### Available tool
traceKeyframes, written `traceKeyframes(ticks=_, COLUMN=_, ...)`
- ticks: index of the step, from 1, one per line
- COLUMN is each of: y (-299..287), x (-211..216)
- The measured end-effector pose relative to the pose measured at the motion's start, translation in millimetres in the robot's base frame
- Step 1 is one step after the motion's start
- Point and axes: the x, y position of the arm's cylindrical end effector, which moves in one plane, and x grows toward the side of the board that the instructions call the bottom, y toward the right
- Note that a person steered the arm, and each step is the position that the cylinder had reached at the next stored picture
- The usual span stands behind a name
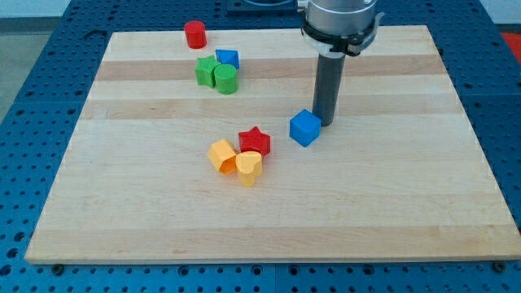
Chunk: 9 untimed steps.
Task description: Slide the blue cube to the right side of the red star
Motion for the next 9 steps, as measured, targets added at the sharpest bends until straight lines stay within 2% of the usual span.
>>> traceKeyframes(ticks=3, y=-25.3, x=-0.6)
traceKeyframes(ticks=7, y=-21.0, x=52.6)
traceKeyframes(ticks=8, y=17.3, x=30.6)
traceKeyframes(ticks=9, y=28.0, x=-40.2)
